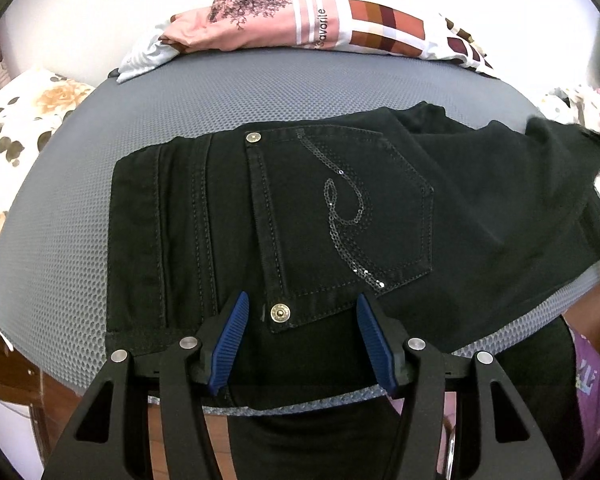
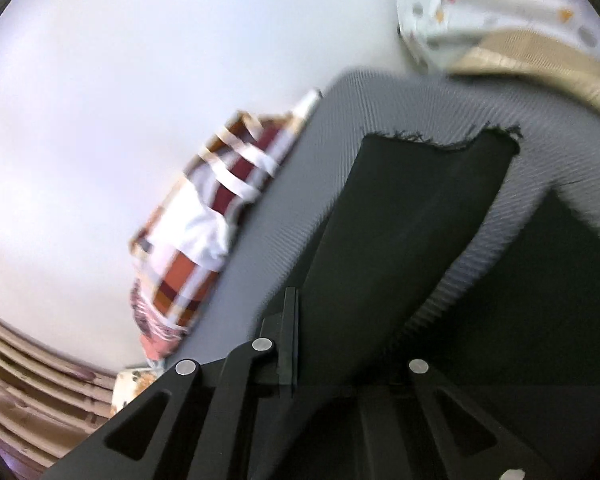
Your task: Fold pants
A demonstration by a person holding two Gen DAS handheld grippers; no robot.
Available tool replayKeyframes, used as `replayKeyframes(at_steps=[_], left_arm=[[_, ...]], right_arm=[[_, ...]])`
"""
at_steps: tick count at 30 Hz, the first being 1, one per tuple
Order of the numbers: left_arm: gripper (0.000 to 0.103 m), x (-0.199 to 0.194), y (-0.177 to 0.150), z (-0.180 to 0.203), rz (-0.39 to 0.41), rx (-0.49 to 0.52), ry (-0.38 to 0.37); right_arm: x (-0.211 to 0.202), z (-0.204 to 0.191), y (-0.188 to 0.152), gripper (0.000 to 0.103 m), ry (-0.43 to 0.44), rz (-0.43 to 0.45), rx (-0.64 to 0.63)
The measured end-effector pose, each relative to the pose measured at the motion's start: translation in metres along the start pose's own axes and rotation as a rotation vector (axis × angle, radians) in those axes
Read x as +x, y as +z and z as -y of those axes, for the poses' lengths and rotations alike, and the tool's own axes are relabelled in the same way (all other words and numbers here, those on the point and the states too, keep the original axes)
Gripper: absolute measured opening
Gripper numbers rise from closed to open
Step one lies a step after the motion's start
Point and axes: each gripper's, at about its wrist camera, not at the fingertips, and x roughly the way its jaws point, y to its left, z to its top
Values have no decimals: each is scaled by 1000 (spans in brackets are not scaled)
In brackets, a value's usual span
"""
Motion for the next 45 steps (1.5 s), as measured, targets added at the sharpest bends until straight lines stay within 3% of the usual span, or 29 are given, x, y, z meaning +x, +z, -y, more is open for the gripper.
replayKeyframes(at_steps=[5, 7, 10, 16, 22, 28, 32, 37, 41, 43, 45], left_arm=[[58, -1, -1, 1, 4, 13, -1], [58, 0, -2, 3, 7, 26, 5], [58, 0, -2, 3, 7, 30, 4], [58, 0, -2, 4, 8, 33, 9], [62, 1, -3, 6, 11, 40, 15], [65, 2, -4, 8, 21, 48, 17], [67, 2, -6, 9, 30, 48, 19], [70, 3, -6, 12, 34, 51, 24], [72, 3, -6, 13, 33, 51, 25], [72, 2, -5, 13, 37, 50, 24], [72, -2, -4, 15, 52, 49, 2]], right_arm=[[-80, 27, -7, 4, -49, 58, -7], [-86, 55, -17, 4, -119, 18, 13], [-87, 99, -34, 4, -132, -16, 137], [-89, 137, -39, 4, 11, -11, 269], [-101, 155, -37, 5, 70, -13, 331], [-114, 159, -19, 5, -33, 48, 272], [-125, 160, -2, 5, -58, 122, 225], [-131, 176, -1, 6, -80, 102, 210], [-165, 185, 10, 9, -177, 243, 238], [-176, 177, 15, 9, -137, 264, 239], [-169, 147, 17, 9, -111, 205, 129]])
